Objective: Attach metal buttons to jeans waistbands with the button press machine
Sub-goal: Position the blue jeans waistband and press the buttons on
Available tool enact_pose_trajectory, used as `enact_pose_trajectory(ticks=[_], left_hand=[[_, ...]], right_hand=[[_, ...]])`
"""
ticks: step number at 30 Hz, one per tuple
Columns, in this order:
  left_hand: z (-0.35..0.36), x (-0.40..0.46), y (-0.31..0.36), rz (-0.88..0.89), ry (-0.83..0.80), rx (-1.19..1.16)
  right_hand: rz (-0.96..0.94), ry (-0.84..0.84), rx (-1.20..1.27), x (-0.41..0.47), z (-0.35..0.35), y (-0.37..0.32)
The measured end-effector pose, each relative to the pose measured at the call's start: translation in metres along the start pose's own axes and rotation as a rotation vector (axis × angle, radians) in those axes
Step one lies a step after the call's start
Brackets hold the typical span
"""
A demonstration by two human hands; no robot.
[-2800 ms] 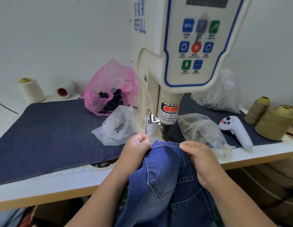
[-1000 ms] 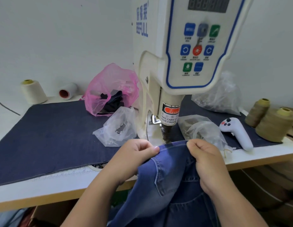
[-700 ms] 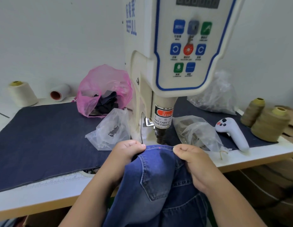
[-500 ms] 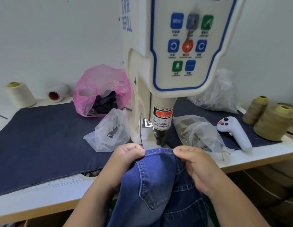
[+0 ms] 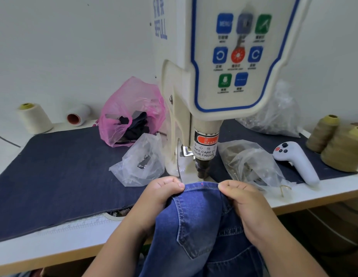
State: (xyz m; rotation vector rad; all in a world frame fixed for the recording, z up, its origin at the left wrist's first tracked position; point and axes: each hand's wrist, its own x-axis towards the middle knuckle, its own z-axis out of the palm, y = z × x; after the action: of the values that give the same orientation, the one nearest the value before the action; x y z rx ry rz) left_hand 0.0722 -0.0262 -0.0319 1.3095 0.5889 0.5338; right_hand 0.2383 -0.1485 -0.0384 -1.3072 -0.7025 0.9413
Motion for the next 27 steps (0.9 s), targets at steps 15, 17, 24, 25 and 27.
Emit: enact_pose_trajectory(ticks=[15, 17, 24, 25, 27], left_hand=[[-0.0012, 0.0001, 0.0000, 0.003, -0.015, 0.051], [-0.0014, 0.0012, 0.0002, 0.002, 0.002, 0.052], [-0.0017, 0.0040, -0.0005, 0.004, 0.040, 0.069], [-0.0015, 0.0037, -0.0004, 0.009, 0.041, 0.076], [-0.0013, 0.0029, 0.0000, 0.012, 0.036, 0.098]], right_hand=[[0.035, -0.002, 0.023, -0.0031, 0.0034, -0.0023], [0.038, -0.007, 0.027, -0.0032, 0.0035, -0.0028], [0.035, 0.033, -0.031, -0.0024, 0.0064, -0.0032], [0.036, 0.029, -0.034, -0.0027, 0.0066, -0.0034], [0.041, 0.016, -0.033, -0.0035, 0.0066, -0.0044]])
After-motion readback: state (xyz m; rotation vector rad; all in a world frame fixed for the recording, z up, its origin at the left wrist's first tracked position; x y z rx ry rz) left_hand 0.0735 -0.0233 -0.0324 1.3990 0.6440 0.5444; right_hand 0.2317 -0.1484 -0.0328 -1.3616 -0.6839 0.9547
